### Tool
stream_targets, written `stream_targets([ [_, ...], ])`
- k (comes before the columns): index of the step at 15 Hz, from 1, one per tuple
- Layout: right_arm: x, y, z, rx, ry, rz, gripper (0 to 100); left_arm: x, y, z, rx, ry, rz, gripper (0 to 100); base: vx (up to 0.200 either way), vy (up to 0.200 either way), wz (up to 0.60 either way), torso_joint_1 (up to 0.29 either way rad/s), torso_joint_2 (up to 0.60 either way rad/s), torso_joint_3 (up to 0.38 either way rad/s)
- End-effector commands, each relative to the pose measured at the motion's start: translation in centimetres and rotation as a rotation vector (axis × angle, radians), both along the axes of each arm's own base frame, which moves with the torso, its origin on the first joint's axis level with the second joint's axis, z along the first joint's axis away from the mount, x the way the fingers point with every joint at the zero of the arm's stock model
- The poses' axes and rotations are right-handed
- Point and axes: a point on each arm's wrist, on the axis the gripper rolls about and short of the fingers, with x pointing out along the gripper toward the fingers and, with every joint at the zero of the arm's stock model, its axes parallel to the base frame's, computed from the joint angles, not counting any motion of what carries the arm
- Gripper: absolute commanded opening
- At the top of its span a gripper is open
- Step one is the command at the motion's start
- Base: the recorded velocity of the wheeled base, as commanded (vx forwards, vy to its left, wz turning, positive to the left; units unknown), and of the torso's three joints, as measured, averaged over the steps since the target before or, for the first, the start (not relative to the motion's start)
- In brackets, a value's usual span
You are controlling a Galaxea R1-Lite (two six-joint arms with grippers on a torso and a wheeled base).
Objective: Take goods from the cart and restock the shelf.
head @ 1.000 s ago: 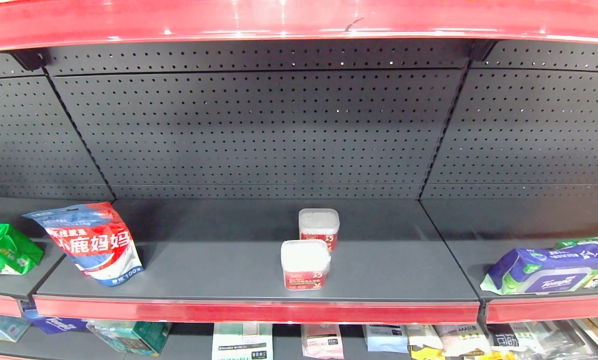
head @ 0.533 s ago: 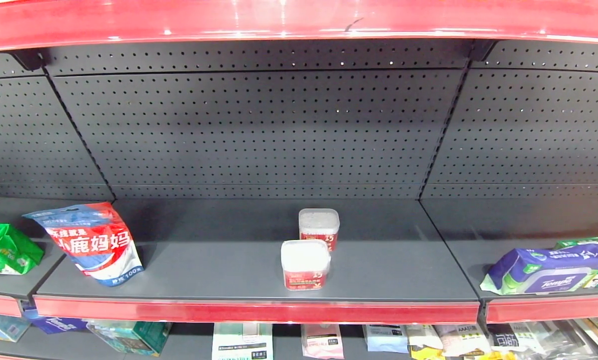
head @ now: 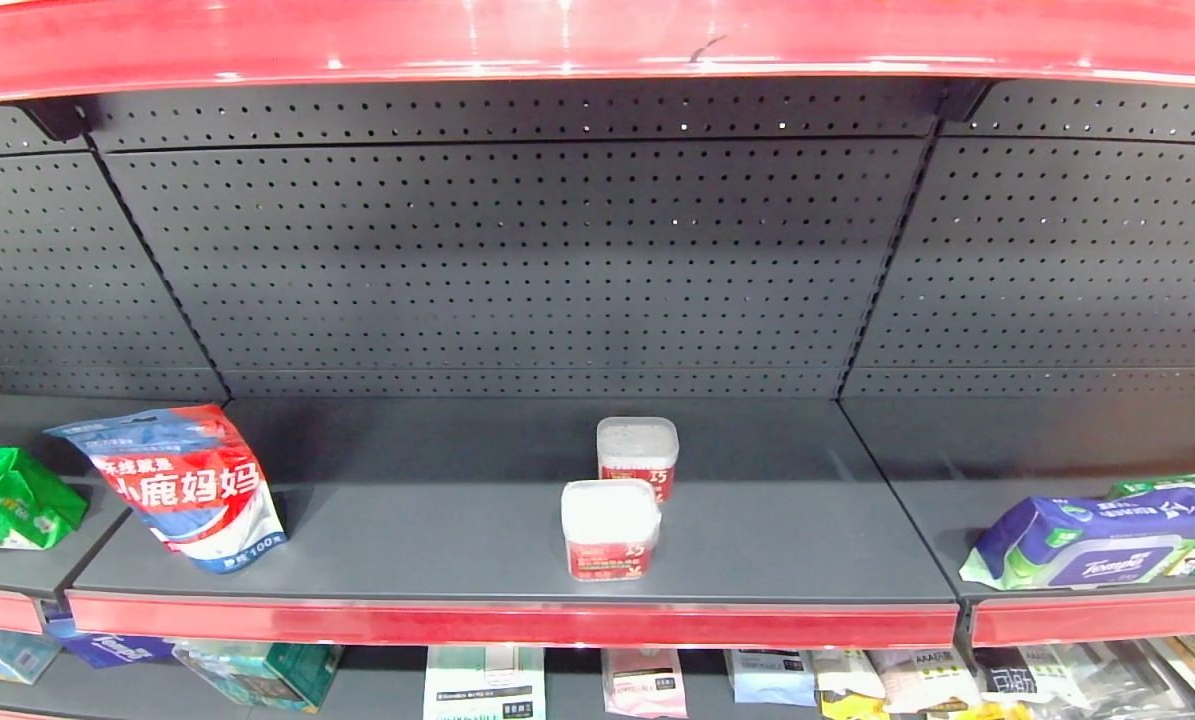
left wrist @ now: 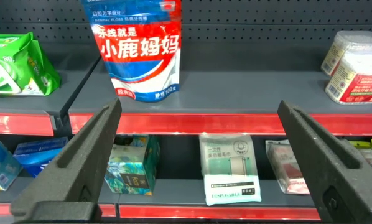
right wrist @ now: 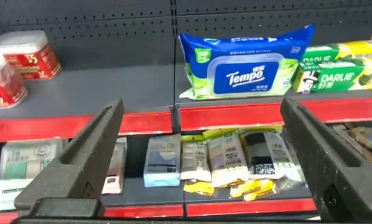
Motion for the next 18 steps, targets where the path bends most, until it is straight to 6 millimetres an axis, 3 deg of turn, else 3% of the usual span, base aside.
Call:
stream_targets([
  [1, 0.00, 0.01, -0.03, -0.005, 0.001, 0.004, 100, 0.00, 0.00, -0.01, 0.000, 0.000, 0.000, 100, 0.000, 0.000, 0.00, 0.000, 0.00, 0.000],
  [6, 0.00, 0.01, -0.03, -0.005, 0.001, 0.004, 100, 0.00, 0.00, -0.01, 0.000, 0.000, 0.000, 100, 0.000, 0.000, 0.00, 0.000, 0.00, 0.000],
  [16, 0.00, 0.02, -0.03, -0.008, 0.001, 0.008, 100, 0.00, 0.00, -0.01, 0.003, 0.000, 0.000, 100, 0.000, 0.000, -0.60, 0.003, 0.00, 0.001],
  [18, 0.00, 0.02, -0.03, -0.008, 0.001, 0.008, 100, 0.00, 0.00, -0.01, 0.003, 0.000, 0.000, 100, 0.000, 0.000, 0.00, 0.000, 0.00, 0.000],
])
